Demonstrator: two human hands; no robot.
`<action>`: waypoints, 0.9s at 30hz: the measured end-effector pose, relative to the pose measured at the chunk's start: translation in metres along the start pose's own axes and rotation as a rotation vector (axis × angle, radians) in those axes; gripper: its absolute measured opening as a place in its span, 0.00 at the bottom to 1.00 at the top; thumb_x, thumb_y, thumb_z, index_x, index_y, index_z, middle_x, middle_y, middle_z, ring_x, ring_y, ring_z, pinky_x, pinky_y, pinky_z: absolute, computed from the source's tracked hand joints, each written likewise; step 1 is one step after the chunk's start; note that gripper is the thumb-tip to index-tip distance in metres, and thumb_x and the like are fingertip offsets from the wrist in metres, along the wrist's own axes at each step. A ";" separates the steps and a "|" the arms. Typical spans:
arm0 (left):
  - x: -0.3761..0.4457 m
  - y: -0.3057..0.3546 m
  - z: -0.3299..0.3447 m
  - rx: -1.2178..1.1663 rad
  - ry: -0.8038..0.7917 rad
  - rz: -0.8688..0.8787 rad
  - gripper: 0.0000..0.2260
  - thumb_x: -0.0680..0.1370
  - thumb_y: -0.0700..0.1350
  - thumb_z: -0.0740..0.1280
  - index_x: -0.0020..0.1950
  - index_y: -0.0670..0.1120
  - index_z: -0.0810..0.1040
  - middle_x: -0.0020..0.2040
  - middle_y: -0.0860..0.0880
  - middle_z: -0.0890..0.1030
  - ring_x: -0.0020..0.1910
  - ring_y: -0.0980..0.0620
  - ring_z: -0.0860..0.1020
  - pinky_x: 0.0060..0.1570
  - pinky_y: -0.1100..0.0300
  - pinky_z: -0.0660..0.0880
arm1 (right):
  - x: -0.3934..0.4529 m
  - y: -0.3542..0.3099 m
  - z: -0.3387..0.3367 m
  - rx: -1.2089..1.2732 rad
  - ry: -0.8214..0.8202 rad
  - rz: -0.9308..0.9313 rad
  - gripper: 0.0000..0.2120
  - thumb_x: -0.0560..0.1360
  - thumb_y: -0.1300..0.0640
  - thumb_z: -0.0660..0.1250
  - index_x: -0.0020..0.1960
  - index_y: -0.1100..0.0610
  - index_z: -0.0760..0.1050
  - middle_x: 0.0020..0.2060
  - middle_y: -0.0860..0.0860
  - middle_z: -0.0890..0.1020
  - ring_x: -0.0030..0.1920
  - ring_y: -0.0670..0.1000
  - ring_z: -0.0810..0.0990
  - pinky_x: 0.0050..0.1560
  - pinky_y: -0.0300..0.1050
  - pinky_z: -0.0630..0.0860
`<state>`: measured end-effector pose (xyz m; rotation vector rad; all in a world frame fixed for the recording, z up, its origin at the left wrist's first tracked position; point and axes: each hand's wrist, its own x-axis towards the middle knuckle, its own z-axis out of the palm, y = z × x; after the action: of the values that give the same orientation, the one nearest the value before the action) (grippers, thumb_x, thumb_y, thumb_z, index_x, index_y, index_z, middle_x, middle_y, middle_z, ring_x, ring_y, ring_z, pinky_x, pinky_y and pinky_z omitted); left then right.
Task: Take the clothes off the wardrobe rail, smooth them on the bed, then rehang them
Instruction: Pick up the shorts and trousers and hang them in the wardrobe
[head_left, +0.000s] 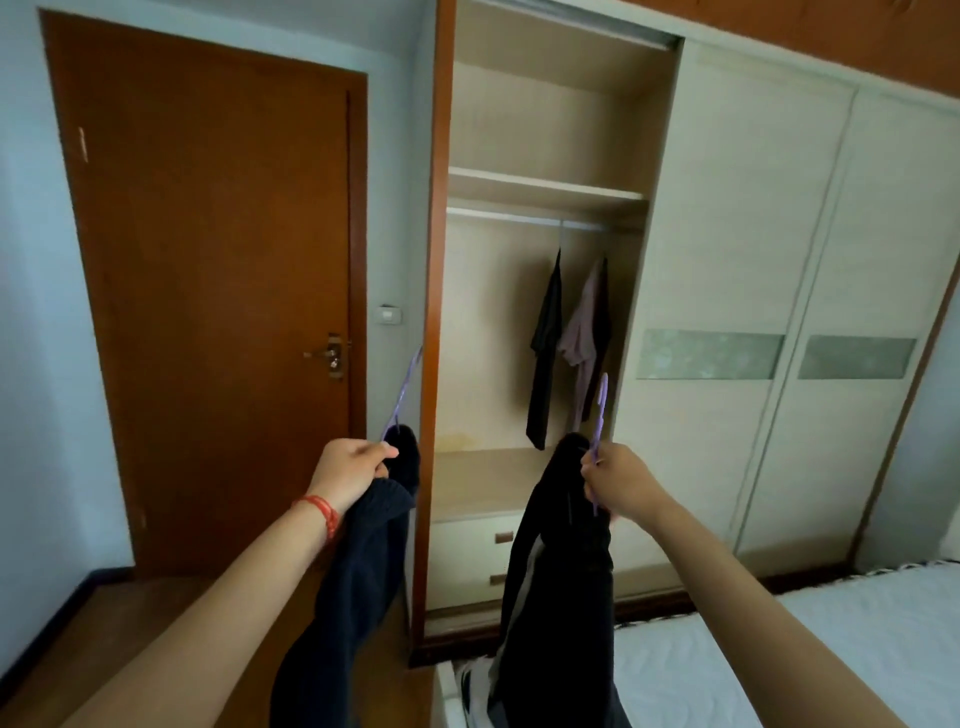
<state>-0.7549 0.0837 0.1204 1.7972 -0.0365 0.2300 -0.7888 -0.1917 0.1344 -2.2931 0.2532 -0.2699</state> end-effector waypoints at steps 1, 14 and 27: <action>0.011 0.000 0.000 0.001 0.015 0.002 0.10 0.76 0.39 0.64 0.36 0.40 0.78 0.29 0.46 0.75 0.29 0.50 0.71 0.32 0.61 0.66 | 0.016 -0.004 0.003 0.000 0.006 -0.016 0.13 0.78 0.63 0.53 0.35 0.60 0.67 0.27 0.53 0.73 0.26 0.49 0.72 0.20 0.37 0.67; 0.172 -0.008 -0.001 -0.078 0.017 -0.022 0.14 0.74 0.41 0.68 0.28 0.42 0.75 0.24 0.49 0.75 0.28 0.50 0.71 0.33 0.60 0.66 | 0.179 -0.049 0.038 0.019 0.020 -0.066 0.09 0.79 0.61 0.56 0.44 0.65 0.70 0.29 0.55 0.72 0.28 0.52 0.72 0.34 0.47 0.71; 0.365 -0.021 0.046 -0.191 -0.303 0.036 0.10 0.75 0.39 0.65 0.34 0.43 0.79 0.16 0.54 0.73 0.26 0.53 0.71 0.30 0.64 0.66 | 0.300 -0.078 0.073 0.018 0.234 0.072 0.08 0.79 0.61 0.57 0.41 0.62 0.69 0.27 0.55 0.72 0.26 0.50 0.69 0.25 0.39 0.66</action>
<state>-0.3883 0.0804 0.1545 1.6278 -0.2970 -0.0217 -0.4742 -0.1691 0.1780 -2.2292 0.4487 -0.5018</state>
